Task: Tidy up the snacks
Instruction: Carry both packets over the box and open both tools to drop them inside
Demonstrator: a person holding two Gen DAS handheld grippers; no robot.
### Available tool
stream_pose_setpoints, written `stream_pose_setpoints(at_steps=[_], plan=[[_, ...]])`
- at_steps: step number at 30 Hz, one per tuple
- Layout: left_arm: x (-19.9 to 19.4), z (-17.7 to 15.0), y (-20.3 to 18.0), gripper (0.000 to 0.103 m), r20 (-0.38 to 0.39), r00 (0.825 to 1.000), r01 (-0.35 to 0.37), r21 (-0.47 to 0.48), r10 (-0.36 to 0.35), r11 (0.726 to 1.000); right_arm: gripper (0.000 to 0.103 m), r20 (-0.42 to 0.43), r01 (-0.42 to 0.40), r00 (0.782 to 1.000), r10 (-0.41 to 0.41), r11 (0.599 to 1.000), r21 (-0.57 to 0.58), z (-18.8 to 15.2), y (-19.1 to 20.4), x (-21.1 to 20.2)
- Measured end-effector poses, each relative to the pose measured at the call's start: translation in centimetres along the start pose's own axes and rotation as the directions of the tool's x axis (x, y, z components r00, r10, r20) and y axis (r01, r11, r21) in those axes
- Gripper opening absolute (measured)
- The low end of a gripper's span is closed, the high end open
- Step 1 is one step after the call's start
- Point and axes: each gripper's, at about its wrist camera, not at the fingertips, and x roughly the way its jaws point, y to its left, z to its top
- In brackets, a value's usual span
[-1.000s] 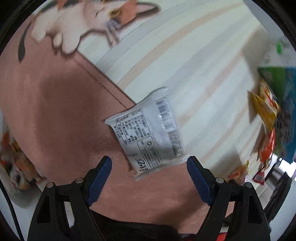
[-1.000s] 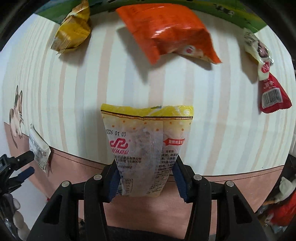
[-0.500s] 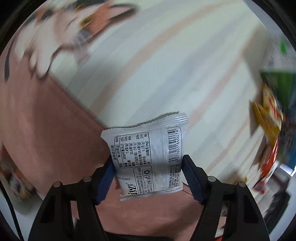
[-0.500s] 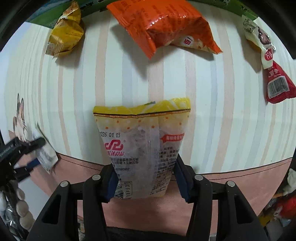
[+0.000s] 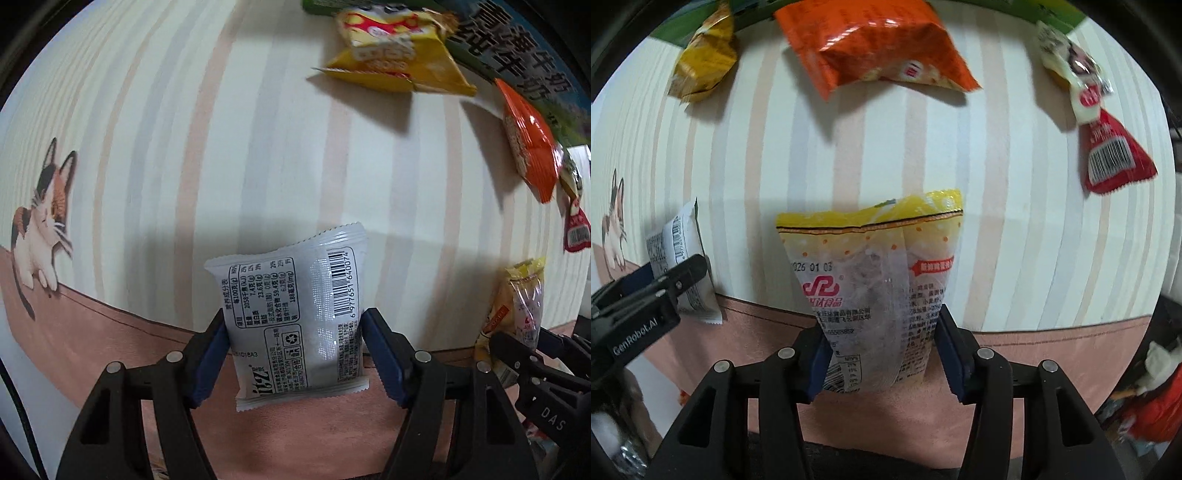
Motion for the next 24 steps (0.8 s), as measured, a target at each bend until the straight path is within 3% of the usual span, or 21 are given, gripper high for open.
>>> stream_pose_setpoints(at_steps=[6,17,24], plan=[[1.1,1.1,-1.3,0.072,-0.018,1.0,0.003,0.005,-0.003,1.0,0.064,-0.019,-0.039,0.999,0.04,0.998,0.05,0.2,-1.9,-0.8],[1.1,1.2,-0.1,0.071,-0.015,1.0,0.019,-0.009,-0.02,1.0,0.065,-0.053,-0.084,0.994,0.092,0.986,0.147,-0.3,-6.4,1.3],[0.8,1.0,-0.7,0.07,0.026,1.0,-0.001,0.021,0.0,1.0,0.051,0.041,-0.079,0.996,0.074,0.986,0.147,-1.5,-8.4,0.7]])
